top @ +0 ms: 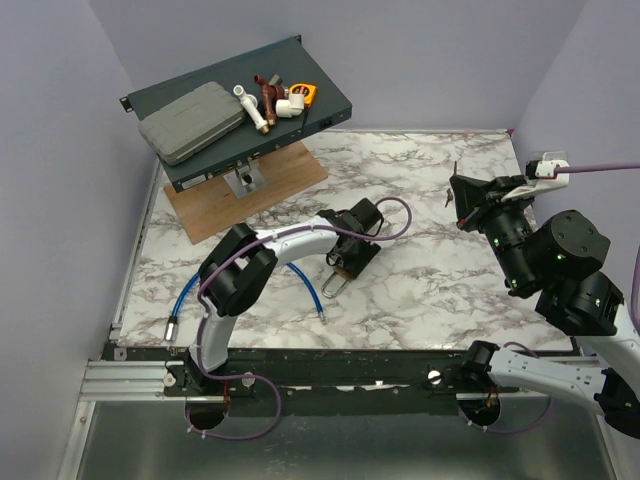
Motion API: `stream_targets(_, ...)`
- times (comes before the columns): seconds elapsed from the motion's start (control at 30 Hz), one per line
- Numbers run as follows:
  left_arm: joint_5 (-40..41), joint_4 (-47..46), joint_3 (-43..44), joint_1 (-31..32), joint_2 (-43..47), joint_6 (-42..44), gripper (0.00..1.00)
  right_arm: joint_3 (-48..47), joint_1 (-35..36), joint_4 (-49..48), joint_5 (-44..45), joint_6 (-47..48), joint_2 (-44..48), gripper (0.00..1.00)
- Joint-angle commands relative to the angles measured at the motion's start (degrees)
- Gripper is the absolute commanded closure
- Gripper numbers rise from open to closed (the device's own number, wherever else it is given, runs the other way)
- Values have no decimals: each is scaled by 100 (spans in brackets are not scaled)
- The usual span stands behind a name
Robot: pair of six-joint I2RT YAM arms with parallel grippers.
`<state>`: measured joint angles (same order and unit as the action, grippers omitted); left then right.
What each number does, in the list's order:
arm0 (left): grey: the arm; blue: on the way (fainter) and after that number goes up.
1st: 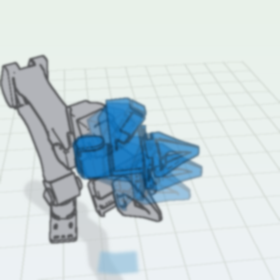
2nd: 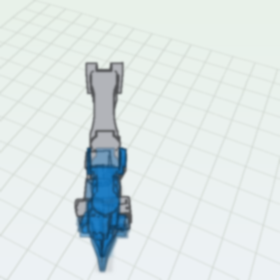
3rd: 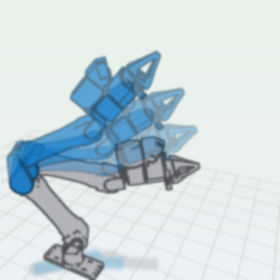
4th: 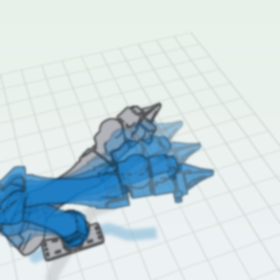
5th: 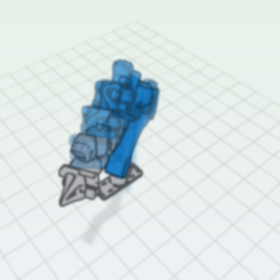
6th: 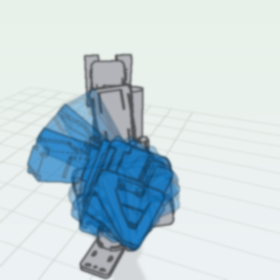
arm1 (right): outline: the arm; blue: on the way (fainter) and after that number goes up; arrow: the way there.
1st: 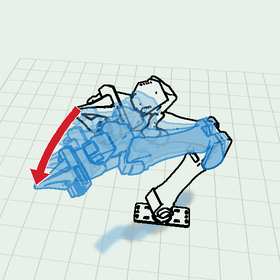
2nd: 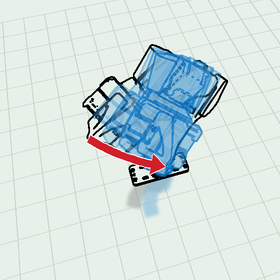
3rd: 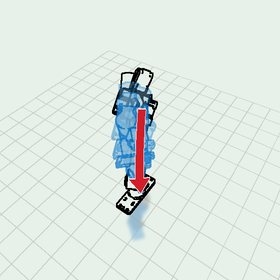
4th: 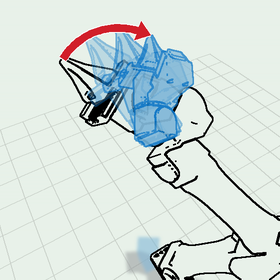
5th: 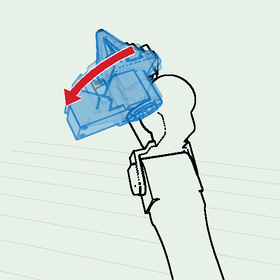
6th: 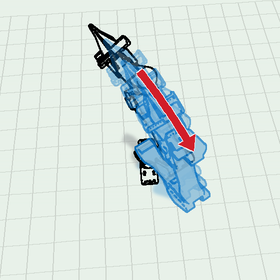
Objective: Unlock with the key
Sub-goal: Pick up the lock from the center of the board.
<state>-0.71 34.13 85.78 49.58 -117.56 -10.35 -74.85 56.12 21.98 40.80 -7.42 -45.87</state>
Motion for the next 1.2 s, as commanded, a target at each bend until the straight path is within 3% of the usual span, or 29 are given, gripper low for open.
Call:
stream_targets(0.0, -905, 489, -362, -93, 784, 833, 100, -119, -9, -92, -30, 114, -18, 99)
stream_targets(0.43, -1839, 1416, -224, -106, 3025, 3151, 100, -12, -9, -259, -217, 131, -85, 99)
stream_targets(0.7, -2109, 1829, -552, -161, 4585, 4852, 100, -61, -13, 202, -1512, -65, -87, 99)
stream_targets(0.9, -2613, 853, -1329, -40, 5969, 6109, 100, 161, -12, 365, -2629, -254, -197, 99)
stream_targets(1.07, -3179, -598, -2861, 146, 7307, 7396, 100, 200, -10, 457, -3303, -158, -271, 99)
stream_targets(1.17, -3175, -974, -3327, 403, 7672, 8151, 100, 130, -13, 472, -3640, -31, -330, 99)
